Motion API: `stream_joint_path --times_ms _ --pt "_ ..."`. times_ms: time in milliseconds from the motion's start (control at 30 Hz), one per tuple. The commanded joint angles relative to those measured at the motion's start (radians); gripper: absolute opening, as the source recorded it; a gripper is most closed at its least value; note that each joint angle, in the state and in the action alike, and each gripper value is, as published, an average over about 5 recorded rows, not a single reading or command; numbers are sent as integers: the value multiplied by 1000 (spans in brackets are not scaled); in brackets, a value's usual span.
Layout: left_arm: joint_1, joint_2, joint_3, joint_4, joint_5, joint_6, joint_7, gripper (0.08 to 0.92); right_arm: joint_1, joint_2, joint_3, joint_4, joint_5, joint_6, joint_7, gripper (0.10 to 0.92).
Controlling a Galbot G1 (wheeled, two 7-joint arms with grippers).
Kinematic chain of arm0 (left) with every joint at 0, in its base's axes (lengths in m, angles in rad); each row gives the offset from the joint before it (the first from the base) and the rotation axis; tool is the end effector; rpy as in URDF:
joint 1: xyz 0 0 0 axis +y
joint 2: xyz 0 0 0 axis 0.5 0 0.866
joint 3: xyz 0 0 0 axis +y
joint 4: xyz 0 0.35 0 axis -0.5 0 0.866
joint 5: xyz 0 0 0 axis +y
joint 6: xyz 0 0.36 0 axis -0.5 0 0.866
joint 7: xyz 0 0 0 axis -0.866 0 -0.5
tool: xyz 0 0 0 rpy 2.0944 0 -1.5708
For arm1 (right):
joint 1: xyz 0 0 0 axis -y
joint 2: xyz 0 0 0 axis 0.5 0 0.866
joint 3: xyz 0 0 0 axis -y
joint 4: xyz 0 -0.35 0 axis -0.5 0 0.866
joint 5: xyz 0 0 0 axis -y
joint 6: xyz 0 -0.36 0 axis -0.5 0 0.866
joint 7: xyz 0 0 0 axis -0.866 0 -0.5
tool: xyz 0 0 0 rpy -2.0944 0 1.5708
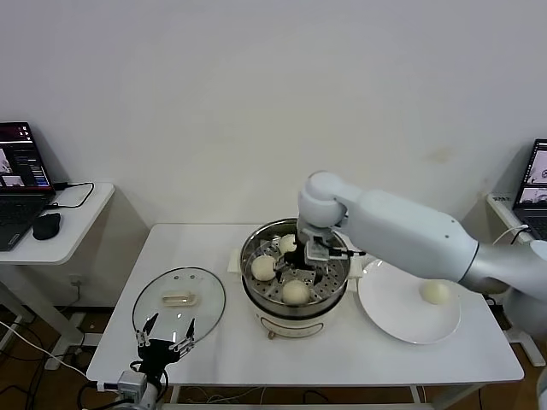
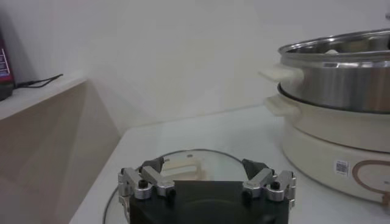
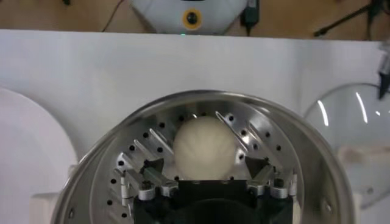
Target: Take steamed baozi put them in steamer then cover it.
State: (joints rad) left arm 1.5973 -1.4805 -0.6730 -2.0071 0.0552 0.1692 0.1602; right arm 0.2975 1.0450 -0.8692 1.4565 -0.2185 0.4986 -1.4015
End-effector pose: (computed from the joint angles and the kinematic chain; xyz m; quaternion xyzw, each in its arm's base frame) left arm 0.1743 0.0662 -0.3329 -0.0275 -0.9851 -0.0870 0.1456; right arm 0.5160 0.1082 -0.0537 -0.6838 0.1242 -0.7189 0.0115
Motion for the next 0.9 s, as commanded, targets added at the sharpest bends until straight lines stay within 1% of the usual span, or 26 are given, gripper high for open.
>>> stream_joint_path --times_ms 33,100,233,333,433,633,900 --pt "7 4 2 -11 -1 3 3 823 130 -142 46 -27 209 -372 29 823" --pt "9 8 4 -15 -2 3 5 823 143 -190 55 -42 281 -478 44 823" --pt "7 19 12 -19 -5 6 6 823 99 -298 137 -31 347 -724 53 823" --pt "5 28 22 -20 -7 12 8 823 53 -379 179 -25 365 -813 61 823" --pt "3 36 33 -19 -6 17 8 823 -7 -445 222 -39 327 -844 82 823" --pt "4 40 51 -20 0 21 9 823 -167 -525 331 -70 182 -880 110 823" --pt "5 46 63 -16 8 23 7 823 -332 -544 386 -138 55 -815 94 823"
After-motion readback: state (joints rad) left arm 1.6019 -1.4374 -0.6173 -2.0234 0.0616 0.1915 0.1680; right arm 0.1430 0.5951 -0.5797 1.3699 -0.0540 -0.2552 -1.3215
